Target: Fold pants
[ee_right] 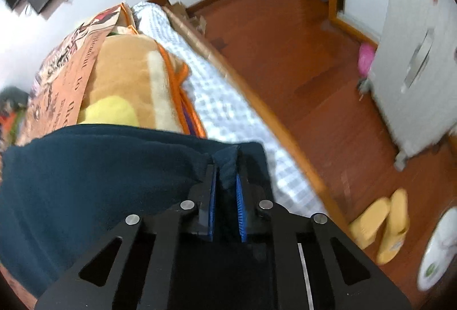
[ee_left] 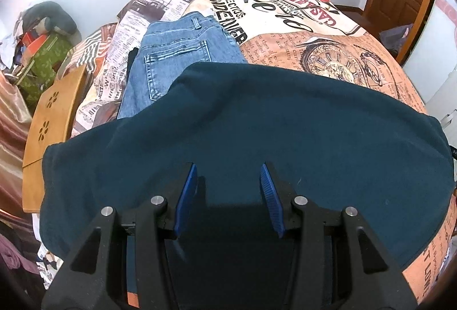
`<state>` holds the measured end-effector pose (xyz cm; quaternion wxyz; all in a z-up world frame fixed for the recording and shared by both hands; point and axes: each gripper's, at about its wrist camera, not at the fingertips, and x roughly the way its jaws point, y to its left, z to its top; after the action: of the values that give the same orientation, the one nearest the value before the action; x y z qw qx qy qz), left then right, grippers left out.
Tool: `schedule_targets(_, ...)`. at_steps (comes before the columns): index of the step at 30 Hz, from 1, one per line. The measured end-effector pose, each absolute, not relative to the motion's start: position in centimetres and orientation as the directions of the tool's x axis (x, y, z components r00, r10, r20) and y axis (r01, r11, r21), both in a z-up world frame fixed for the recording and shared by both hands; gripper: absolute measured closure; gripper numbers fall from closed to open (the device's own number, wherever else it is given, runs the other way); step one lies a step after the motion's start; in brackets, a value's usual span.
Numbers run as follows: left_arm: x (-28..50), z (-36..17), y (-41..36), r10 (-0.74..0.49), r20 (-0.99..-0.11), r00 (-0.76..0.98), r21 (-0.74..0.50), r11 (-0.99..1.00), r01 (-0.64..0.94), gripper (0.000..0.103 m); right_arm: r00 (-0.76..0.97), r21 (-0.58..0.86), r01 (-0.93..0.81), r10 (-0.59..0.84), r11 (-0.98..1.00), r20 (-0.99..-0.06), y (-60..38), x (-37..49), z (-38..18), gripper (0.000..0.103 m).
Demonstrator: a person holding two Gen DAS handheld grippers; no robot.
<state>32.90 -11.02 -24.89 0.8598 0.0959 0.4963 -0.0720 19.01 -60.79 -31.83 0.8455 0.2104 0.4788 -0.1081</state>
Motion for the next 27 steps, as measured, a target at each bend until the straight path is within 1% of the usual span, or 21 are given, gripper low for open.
schedule_targets(2, 32.8, -24.4, -10.9, -0.028, -0.862, 0.505, 0.096, 0.971, 0.218, 0.057, 0.536, 0.195, 0.393, -0.052, 0.899, -0.842, -60.9, 18.7, -30.6, 0.093)
schedule_targets(4, 32.8, -23.9, -10.7, -0.033, -0.857, 0.515, 0.094, 0.971, 0.219, 0.057, 0.574, 0.128, 0.412, -0.148, 0.902, -0.806, -61.3, 18.1, -28.8, 0.093)
schedule_targets(5, 32.8, -23.7, -10.5, -0.037, -0.854, 0.518, 0.090, 0.972, 0.218, 0.057, 0.585, 0.120, 0.421, -0.168, 0.899, -0.793, -61.7, 18.1, -28.3, 0.093)
schedule_targets(8, 32.9, -23.6, -10.0, -0.046, -0.855, 0.517, 0.074, 0.975, 0.208, 0.057, 0.563, 0.105, 0.432, -0.176, 0.896, -0.807, -62.5, 19.1, -28.7, 0.093)
schedule_targets(10, 32.8, -23.8, -9.8, -0.053, -0.859, 0.510, 0.061, 0.977, 0.204, 0.057, 0.516, 0.025, 0.413, -0.211, 0.911, -0.830, -61.7, 20.3, -30.5, 0.092)
schedule_targets(11, 32.7, -24.0, -9.6, -0.055, -0.862, 0.503, 0.057, 0.977, 0.205, 0.057, 0.488, -0.001, 0.400, -0.214, 0.917, -0.847, -61.2, 20.8, -31.6, 0.091)
schedule_targets(12, 32.5, -24.2, -9.5, -0.057, -0.865, 0.498, 0.055, 0.977, 0.207, 0.057, 0.456, 0.007, 0.393, -0.189, 0.919, -0.870, -60.9, 21.3, -32.9, 0.089)
schedule_targets(14, 32.2, -25.0, -9.3, -0.059, -0.877, 0.478, 0.051, 0.975, 0.214, 0.056, 0.422, 0.016, 0.380, -0.158, 0.925, -0.893, -60.5, 21.7, -34.0, 0.088)
schedule_targets(16, 32.0, -26.2, -9.0, -0.074, -0.894, 0.441, 0.029, 0.974, 0.224, 0.055, 0.406, -0.022, 0.385, -0.191, 0.923, -0.894, -60.6, 21.7, -33.1, 0.079)
schedule_targets(17, 31.8, -26.5, -9.0, -0.078, -0.892, 0.445, 0.026, 0.974, 0.223, 0.054, 0.386, -0.029, 0.391, -0.193, 0.920, -0.902, -60.8, 21.7, -32.6, 0.076)
schedule_targets(18, 31.6, -26.6, -8.8, -0.078, -0.884, 0.461, 0.030, 0.975, 0.221, 0.047, 0.374, -0.025, 0.396, -0.186, 0.918, -0.908, -60.9, 21.5, -32.3, 0.075)
schedule_targets(19, 31.5, -26.6, -8.6, -0.071, -0.878, 0.474, 0.038, 0.976, 0.216, 0.044, 0.371, -0.010, 0.399, -0.172, 0.917, -0.913, -61.0, 21.3, -31.5, 0.075)
schedule_targets(20, 31.4, -26.7, -8.4, -0.082, -0.879, 0.469, 0.021, 0.977, 0.211, 0.044, 0.378, 0.007, 0.398, -0.157, 0.918, -0.912, -60.8, 20.9, -30.5, 0.075)
schedule_targets(22, 31.1, -26.6, -7.8, -0.113, -0.883, 0.455, -0.020, 0.978, 0.205, 0.044, 0.403, 0.014, 0.374, -0.148, 0.927, -0.903, -59.5, 20.6, -28.5, 0.068)
schedule_targets(23, 31.0, -26.4, -7.6, -0.123, -0.883, 0.453, -0.028, 0.977, 0.212, 0.044, 0.417, 0.011, 0.358, -0.149, 0.934, -0.897, -58.6, 20.7, -27.6, 0.062)
schedule_targets(24, 30.7, -26.1, -7.3, -0.123, -0.880, 0.458, -0.024, 0.976, 0.216, 0.044, 0.439, 0.015, 0.337, -0.143, 0.941, -0.887, -57.7, 20.7, -26.6, 0.060)
schedule_targets(27, 30.2, -24.5, -5.3, -0.088, -0.858, 0.507, 0.009, 0.983, 0.185, 0.044, 0.521, 0.066, 0.238, -0.070, 0.969, -0.851, -53.6, 21.4, -22.8, 0.060)
